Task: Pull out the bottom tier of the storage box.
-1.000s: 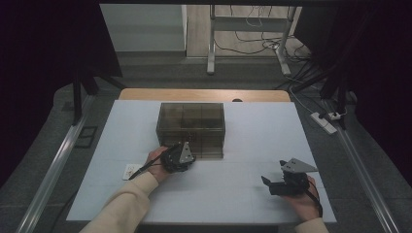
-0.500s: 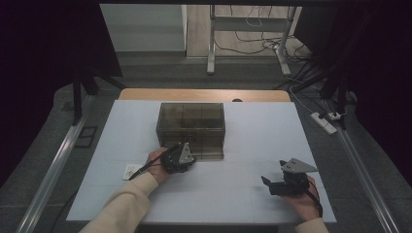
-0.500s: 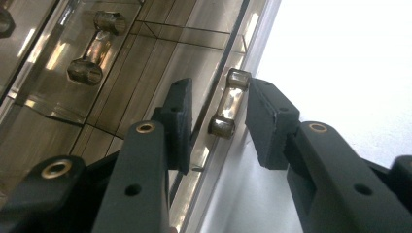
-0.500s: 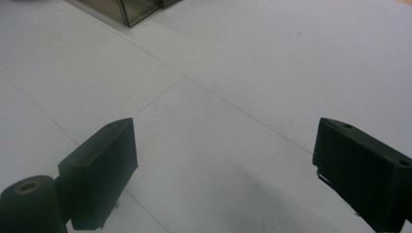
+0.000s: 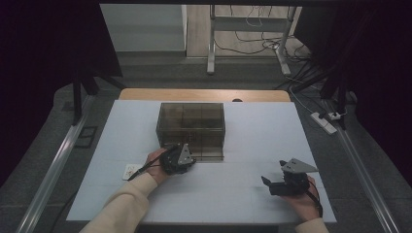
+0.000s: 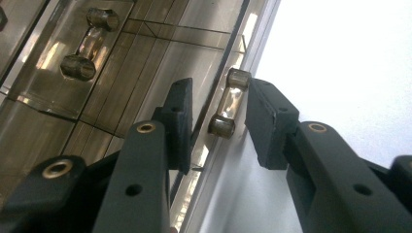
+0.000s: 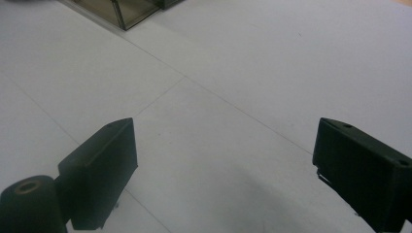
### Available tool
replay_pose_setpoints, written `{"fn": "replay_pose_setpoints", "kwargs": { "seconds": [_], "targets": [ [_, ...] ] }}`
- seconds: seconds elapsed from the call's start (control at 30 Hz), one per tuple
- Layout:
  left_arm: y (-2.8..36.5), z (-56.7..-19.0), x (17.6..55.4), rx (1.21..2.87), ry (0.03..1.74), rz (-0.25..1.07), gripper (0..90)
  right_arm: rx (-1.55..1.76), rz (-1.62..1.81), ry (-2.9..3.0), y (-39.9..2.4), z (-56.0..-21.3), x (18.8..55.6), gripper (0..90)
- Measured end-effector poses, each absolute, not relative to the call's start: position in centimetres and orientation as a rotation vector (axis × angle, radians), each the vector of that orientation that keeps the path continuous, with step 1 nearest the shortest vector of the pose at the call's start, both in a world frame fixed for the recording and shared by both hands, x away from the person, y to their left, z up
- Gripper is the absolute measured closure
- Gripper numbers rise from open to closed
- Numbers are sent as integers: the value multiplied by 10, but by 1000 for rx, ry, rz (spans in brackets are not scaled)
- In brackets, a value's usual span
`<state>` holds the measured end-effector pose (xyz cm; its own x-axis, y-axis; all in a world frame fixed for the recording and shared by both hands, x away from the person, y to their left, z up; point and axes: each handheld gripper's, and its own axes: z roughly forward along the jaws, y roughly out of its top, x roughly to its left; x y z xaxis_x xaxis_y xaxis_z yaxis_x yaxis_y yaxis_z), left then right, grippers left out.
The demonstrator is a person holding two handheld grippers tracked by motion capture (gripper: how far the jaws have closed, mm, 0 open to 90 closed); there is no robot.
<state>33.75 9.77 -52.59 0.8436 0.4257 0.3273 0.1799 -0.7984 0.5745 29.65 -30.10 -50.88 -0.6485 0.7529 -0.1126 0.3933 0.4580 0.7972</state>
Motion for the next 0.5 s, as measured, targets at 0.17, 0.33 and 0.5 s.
{"fn": "replay_pose_setpoints", "kwargs": {
  "seconds": [0.17, 0.33, 0.5],
  "targets": [
    [98, -526, 337, 2482, 440, 607, 624, 956, 1064, 2253, -301, -508, 296, 87],
    [98, -525, 335, 2483, 442, 609, 625, 956, 1062, 2255, -301, -508, 296, 87],
    [101, -524, 336, 2473, 449, 597, 649, 955, 1062, 2257, -301, -509, 296, 87]
  ]
}}
